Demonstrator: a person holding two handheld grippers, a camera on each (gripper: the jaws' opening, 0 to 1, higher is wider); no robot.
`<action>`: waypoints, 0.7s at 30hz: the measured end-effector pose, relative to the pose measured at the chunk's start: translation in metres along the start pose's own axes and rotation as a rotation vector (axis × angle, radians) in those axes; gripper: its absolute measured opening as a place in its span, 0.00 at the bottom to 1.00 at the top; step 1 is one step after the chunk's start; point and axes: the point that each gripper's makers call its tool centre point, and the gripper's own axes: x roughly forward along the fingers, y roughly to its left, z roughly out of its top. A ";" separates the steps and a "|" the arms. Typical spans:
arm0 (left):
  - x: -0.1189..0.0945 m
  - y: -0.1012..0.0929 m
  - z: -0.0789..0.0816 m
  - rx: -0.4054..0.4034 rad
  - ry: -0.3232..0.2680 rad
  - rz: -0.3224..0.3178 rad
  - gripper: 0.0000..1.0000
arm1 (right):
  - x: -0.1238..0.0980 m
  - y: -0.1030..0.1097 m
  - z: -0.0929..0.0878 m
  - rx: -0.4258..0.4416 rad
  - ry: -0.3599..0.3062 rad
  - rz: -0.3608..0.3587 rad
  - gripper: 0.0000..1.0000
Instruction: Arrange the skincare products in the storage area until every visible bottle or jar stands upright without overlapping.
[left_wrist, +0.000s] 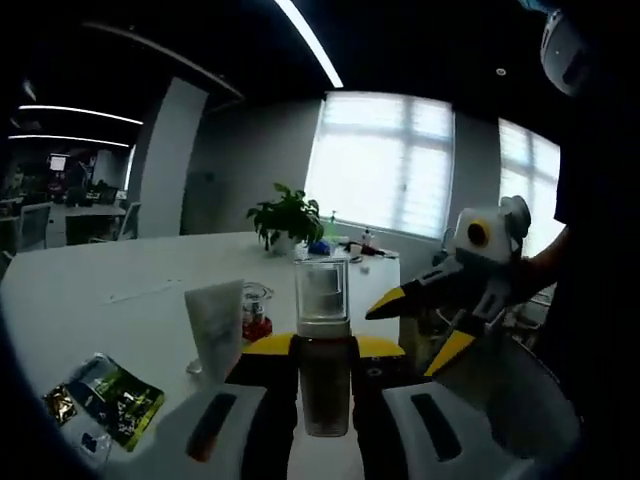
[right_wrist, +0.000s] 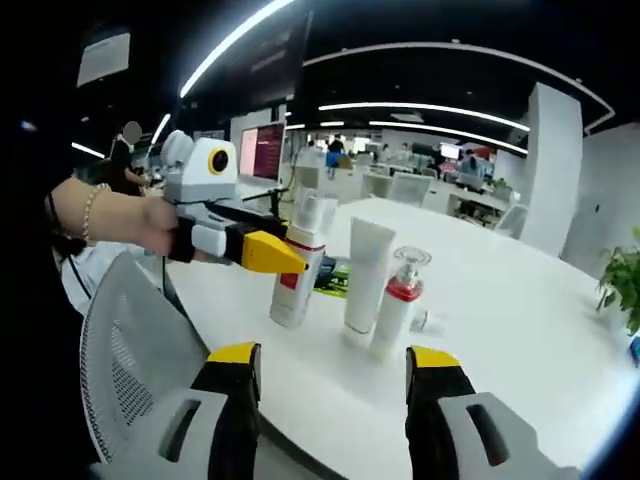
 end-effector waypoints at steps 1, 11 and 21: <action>0.001 0.003 -0.003 0.003 0.000 -0.005 0.14 | -0.001 -0.004 -0.003 0.005 0.004 -0.003 0.53; 0.010 0.011 -0.016 0.039 -0.007 -0.086 0.14 | -0.013 -0.024 -0.025 0.102 0.007 0.041 0.73; 0.019 0.012 -0.032 0.109 -0.027 -0.197 0.14 | -0.010 -0.032 -0.048 0.135 0.017 0.040 0.89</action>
